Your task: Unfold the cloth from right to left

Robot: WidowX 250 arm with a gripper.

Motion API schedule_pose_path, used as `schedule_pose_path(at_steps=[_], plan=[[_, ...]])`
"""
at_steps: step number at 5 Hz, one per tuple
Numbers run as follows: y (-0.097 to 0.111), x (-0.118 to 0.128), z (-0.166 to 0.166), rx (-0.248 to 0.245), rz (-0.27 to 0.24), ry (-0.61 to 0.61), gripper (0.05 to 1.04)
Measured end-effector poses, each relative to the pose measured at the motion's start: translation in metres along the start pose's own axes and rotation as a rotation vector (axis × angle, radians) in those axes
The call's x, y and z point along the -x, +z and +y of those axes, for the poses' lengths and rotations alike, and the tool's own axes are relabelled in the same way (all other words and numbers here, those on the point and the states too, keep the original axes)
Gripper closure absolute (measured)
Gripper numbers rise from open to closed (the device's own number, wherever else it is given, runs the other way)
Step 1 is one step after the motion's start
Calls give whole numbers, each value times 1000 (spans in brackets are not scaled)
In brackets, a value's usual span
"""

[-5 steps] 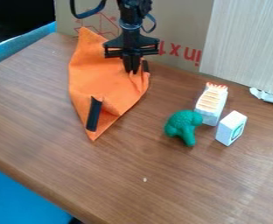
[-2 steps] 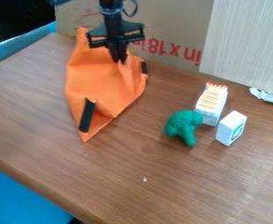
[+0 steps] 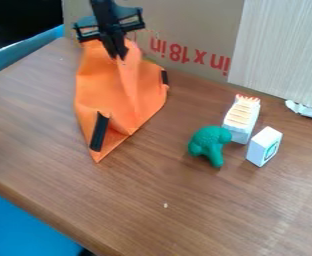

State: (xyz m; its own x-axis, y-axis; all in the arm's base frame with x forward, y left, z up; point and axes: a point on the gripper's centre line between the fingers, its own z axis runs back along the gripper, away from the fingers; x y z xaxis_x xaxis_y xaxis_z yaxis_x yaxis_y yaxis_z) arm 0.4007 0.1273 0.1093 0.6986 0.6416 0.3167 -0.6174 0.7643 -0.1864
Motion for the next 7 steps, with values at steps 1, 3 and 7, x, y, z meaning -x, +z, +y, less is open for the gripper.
schedule_pose_path(at_steps=[1, 3, 7], plan=[[12, -2, 13, 26, 8, 15, 1034], [44, -13, 52, 69, 12, 115, 1034], [69, -11, 104, -5, 94, 245, 1034]])
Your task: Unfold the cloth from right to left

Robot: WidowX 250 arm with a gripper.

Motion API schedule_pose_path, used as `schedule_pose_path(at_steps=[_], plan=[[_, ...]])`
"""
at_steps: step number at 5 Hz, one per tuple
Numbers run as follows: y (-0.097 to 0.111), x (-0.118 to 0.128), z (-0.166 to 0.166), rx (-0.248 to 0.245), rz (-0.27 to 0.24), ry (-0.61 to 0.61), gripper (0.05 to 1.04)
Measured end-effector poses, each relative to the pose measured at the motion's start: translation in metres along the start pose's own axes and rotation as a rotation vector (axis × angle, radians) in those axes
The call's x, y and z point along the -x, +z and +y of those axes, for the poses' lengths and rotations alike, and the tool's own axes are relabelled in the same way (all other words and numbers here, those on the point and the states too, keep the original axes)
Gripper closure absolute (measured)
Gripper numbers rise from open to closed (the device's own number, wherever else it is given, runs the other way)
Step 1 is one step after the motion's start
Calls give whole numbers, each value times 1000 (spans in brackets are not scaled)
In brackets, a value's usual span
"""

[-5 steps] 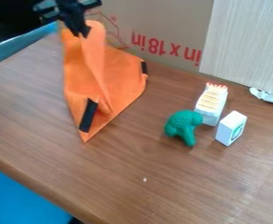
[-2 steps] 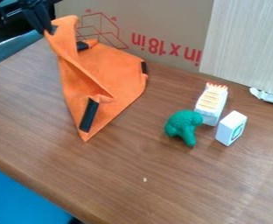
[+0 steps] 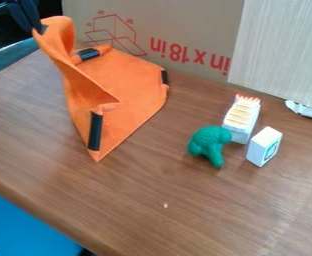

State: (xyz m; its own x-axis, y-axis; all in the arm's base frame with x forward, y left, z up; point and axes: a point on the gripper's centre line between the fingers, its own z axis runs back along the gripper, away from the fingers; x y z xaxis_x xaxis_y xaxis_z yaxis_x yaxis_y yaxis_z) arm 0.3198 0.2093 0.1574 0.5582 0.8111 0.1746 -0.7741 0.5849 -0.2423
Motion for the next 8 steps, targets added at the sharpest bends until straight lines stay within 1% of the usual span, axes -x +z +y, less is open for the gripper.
schedule_pose_path(at_steps=[1, 2, 3, 4, 5, 6, 7, 8], plan=[[5, -1, 7, -52, 6, -9, 1034], [6, 0, 18, -117, 16, -20, 1034], [8, -3, 32, -200, 2, -30, 1034], [11, -10, 43, -283, -29, -22, 1034], [1, -17, 55, -364, -13, 61, 1034], [-1, -22, 62, -431, -10, 143, 1034], [-8, -24, 74, -486, 5, 176, 1034], [-2, -22, 94, -539, 35, 206, 1034]])
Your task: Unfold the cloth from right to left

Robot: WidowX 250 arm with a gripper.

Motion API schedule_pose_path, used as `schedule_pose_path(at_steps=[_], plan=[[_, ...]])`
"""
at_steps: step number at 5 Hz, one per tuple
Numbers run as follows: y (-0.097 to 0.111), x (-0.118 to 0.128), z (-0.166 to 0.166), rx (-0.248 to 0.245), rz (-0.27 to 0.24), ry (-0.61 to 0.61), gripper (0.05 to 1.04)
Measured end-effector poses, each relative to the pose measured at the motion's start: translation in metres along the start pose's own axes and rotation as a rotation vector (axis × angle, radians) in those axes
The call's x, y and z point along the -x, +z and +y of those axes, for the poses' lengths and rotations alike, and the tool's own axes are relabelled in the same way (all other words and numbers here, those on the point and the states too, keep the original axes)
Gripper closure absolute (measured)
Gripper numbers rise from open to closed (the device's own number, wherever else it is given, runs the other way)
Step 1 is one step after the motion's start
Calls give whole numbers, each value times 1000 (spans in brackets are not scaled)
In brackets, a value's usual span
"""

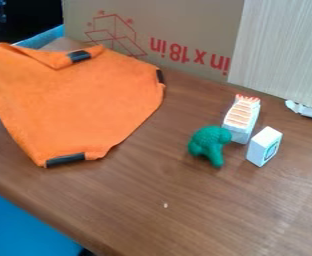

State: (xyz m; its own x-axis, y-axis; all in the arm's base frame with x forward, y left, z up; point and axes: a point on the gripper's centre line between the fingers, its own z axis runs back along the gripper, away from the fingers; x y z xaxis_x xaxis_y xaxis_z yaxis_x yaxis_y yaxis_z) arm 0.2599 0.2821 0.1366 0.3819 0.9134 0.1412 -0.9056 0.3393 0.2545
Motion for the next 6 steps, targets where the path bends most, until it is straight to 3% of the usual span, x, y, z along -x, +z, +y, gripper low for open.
schedule_pose_path(at_steps=[1, 2, 3, 4, 5, 6], plan=[[-13, 4, 8, -13, 21, -96, 1020], [-14, 3, 21, 1, -22, -186, 867], [-20, 0, 32, -50, -90, -160, 650], [-16, -2, 38, -73, -125, -89, 348], [-2, 1, 35, -13, -134, -67, 96], [32, 20, 11, 186, -121, -236, 84]])
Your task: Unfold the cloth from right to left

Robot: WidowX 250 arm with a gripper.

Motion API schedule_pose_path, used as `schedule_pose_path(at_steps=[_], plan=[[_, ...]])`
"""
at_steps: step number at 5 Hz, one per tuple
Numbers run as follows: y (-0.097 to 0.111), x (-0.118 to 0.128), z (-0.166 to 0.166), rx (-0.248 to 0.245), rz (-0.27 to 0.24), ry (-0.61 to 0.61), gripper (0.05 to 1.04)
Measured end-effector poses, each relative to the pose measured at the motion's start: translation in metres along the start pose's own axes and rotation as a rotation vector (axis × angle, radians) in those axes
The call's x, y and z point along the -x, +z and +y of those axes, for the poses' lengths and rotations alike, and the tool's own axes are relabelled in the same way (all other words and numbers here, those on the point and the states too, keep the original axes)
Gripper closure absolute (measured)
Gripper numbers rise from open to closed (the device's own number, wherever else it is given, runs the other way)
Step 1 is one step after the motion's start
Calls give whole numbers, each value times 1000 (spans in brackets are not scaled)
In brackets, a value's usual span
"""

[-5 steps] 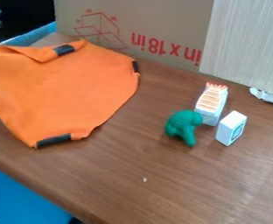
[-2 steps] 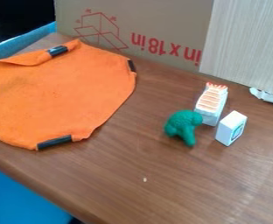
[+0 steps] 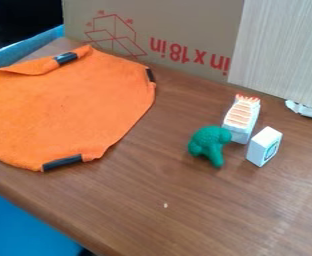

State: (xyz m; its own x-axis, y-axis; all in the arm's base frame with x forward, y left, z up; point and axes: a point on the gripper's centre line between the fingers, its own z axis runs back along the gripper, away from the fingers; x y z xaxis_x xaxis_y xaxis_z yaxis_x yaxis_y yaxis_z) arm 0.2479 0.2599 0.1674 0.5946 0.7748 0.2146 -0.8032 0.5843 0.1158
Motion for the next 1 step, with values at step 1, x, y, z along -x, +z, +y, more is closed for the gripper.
schedule_pose_path(at_steps=[1], plan=[[32, 6, -39, 121, 42, -204, 84]])
